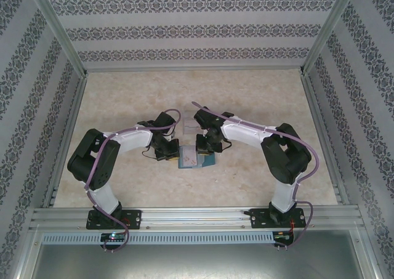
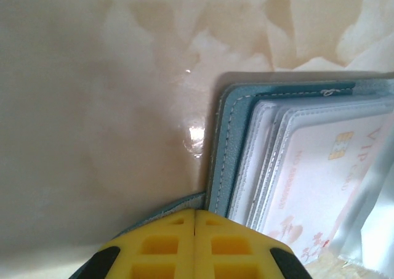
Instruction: Take the credit cards out of the card holder
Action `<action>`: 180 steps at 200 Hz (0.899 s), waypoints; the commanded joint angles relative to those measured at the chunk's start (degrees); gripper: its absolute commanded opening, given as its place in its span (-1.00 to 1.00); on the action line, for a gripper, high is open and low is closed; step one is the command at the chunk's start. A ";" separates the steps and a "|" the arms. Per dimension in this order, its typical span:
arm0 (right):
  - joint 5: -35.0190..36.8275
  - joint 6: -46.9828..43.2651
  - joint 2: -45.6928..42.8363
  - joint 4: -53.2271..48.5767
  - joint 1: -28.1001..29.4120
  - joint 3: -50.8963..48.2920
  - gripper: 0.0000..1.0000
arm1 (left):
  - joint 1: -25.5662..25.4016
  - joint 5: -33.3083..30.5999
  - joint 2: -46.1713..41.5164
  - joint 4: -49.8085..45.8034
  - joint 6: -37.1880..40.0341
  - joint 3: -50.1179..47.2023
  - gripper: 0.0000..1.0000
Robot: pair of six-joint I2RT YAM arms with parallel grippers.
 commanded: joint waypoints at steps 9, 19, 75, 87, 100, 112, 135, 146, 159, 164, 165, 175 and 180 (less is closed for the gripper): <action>4.88 -1.63 -0.44 -2.75 -0.35 -0.30 -0.63 | -0.44 0.05 2.27 -0.64 1.25 -0.03 -1.00; 6.59 -2.23 -0.35 -3.59 -0.34 -0.39 -0.60 | -0.40 -0.06 2.28 -0.68 1.14 -0.14 -1.00; 13.57 -4.23 0.54 -6.93 -0.34 -0.12 -0.56 | -0.40 0.06 2.43 -0.72 1.09 0.00 -1.00; 14.32 -4.45 0.91 -7.37 -0.34 -0.12 -0.54 | -0.42 -0.04 2.47 -0.73 1.13 0.07 -1.00; 15.23 -4.65 1.34 -7.96 -0.23 0.05 -0.51 | -0.42 -0.10 2.46 -0.88 1.09 0.19 -1.00; 16.13 -4.77 1.45 -8.85 -0.17 0.35 -0.47 | -0.41 0.02 2.47 -0.98 1.17 0.39 -1.00; 17.94 -5.19 0.67 -10.57 0.22 1.30 -0.42 | -0.42 -0.35 2.12 -1.57 1.38 0.91 -1.00; 18.52 -5.44 -0.05 -11.50 0.44 1.92 -0.41 | -0.41 -0.38 1.65 -1.81 1.33 1.12 -1.00; 19.20 -5.56 -0.95 -12.50 0.89 2.83 -0.41 | -0.41 -0.41 0.96 -2.25 1.39 1.60 -1.00; 18.99 -5.54 -1.30 -12.82 0.98 3.14 -0.41 | -0.43 -0.38 0.67 -2.30 1.38 1.76 -1.00; 18.92 -5.55 -1.33 -12.89 0.97 3.18 -0.41 | -0.42 -0.43 0.60 -2.35 1.39 1.75 -1.00; 18.16 -5.54 -2.08 -13.10 1.06 3.64 -0.41 | -0.40 -0.49 -0.08 -2.63 1.32 2.02 -1.00; 17.41 -5.45 -2.50 -12.99 1.06 3.79 -0.41 | -0.45 -0.52 -0.38 -2.80 1.39 2.22 -1.00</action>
